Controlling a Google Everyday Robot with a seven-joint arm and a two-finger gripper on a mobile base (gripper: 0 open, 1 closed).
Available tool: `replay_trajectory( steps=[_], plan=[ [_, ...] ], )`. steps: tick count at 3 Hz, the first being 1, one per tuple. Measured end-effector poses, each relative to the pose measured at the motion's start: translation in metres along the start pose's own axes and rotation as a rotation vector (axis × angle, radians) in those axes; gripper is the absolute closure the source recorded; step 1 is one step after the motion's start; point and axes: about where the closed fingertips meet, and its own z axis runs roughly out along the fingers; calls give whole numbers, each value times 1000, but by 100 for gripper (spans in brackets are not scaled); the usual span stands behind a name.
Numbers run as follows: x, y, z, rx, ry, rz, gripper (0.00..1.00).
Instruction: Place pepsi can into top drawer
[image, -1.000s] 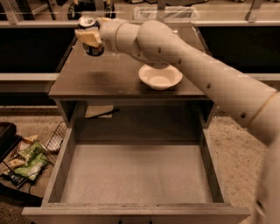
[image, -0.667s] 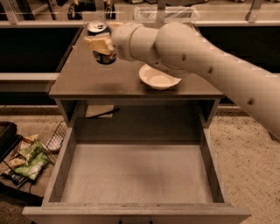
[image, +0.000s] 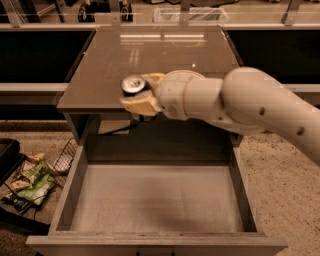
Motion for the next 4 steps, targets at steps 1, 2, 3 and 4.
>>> replay_trajectory(
  steps=[1, 2, 3, 4],
  plan=[
    [71, 8, -35, -14, -7, -1, 100],
    [141, 20, -37, -43, -36, 52, 100],
    [193, 34, -30, -103, -16, 99, 100],
    [223, 46, -21, -154, 11, 126, 100]
  ],
)
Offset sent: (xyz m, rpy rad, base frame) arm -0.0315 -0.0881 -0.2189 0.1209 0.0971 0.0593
